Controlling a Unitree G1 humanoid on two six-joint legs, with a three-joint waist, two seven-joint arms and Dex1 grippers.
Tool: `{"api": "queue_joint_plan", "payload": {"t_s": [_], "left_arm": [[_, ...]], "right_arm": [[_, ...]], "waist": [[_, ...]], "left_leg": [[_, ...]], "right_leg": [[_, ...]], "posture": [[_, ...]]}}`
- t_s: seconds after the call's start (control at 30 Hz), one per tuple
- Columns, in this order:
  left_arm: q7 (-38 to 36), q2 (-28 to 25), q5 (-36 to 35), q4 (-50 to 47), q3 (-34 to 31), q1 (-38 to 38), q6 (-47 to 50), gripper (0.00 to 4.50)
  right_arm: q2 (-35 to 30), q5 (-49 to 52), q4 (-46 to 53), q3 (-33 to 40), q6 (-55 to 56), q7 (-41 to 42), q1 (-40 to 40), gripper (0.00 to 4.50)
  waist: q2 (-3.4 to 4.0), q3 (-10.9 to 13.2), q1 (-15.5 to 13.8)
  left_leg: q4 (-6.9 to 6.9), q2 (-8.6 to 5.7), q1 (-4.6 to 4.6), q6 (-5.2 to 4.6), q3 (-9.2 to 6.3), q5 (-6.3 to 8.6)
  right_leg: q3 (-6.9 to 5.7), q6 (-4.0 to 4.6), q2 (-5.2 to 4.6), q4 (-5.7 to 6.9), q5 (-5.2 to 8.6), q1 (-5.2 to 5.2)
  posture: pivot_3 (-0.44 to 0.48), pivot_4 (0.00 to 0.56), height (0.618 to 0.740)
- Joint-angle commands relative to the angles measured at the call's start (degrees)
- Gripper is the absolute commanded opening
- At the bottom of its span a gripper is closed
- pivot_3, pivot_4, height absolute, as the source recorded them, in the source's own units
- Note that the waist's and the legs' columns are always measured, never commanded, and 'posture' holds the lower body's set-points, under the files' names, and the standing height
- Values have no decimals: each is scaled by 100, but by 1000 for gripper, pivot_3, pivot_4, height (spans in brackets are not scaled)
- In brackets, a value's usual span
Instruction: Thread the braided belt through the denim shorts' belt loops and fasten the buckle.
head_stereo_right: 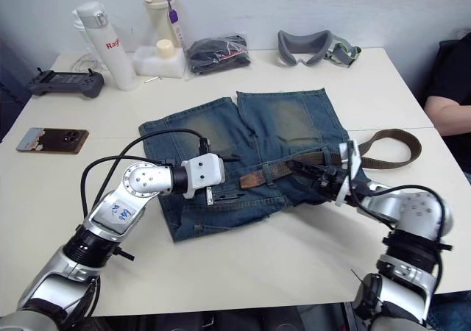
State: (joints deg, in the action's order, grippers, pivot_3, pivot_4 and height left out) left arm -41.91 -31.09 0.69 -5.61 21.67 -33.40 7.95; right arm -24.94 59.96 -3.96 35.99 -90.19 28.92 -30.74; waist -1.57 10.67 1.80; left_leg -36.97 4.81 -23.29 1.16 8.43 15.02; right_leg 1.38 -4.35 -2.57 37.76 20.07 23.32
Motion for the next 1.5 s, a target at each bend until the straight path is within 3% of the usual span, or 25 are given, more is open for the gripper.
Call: {"api": "queue_joint_plan", "payload": {"t_s": [0.03, 0.9, 1.03, 1.07, 1.1, 1.2, 1.37, 1.5], "left_arm": [[130, 100, 506, 182, 120, -121, -618, 4500], [495, 672, 1317, 838, -169, -534, -1081, 4500], [500, 679, 1411, 903, -175, -551, -1102, 3232], [501, 678, 1424, 908, -177, -547, -1092, 3188], [511, 675, 1438, 913, -182, -546, -1087, 2486], [522, 672, 1440, 917, -223, -535, -1006, 1768], [519, 613, 1478, 877, -293, -539, -891, 95], [470, 533, 1458, 764, -382, -536, -712, 0]], "right_arm": [[-23, 283, 287, 200, -81, -123, -18, 3844], [93, 405, -8, 339, 386, -1116, -202, 3844], [104, 424, -39, 344, 442, -1212, -216, 3909], [109, 429, -39, 347, 453, -1236, -214, 3909], [114, 437, -35, 346, 462, -1254, -209, 3909], [110, 471, 1, 342, 468, -1268, -184, 3909], [-236, 421, 17, 255, 550, -1023, -143, 3909], [-673, 226, 410, -338, 777, -440, 136, 2577]], "waist": [[0, 0, 5], [0, 0, 2], [0, 0, 0], [0, 0, 0], [0, 0, 1], [0, 0, 2], [0, 0, -1], [0, 0, 5]], "left_leg": [[1, 0, -1, 0, 10, 0], [-4, 1, 0, -4, 50, 2], [-4, 1, 0, -4, 51, 2], [-4, 1, 0, -4, 51, 2], [-5, 1, 0, -4, 52, 2], [-5, 1, 0, -4, 53, 2], [-6, 1, 0, -4, 54, 2], [-6, -1, 0, -6, 58, 3]], "right_leg": [[13, -3, 3, 1, -2, 7], [53, -15, 14, 11, -8, 28], [54, -15, 14, 11, -8, 29], [54, -15, 14, 12, -8, 29], [54, -15, 14, 12, -8, 30], [55, -16, 14, 12, -8, 30], [56, -16, 14, 15, -9, 31], [56, -17, 16, 14, -9, 32]], "posture": [[0, 150, 730], [0, 150, 730], [0, 150, 730], [0, 150, 730], [0, 150, 730], [0, 150, 730], [0, 150, 730], [0, 150, 730]]}}
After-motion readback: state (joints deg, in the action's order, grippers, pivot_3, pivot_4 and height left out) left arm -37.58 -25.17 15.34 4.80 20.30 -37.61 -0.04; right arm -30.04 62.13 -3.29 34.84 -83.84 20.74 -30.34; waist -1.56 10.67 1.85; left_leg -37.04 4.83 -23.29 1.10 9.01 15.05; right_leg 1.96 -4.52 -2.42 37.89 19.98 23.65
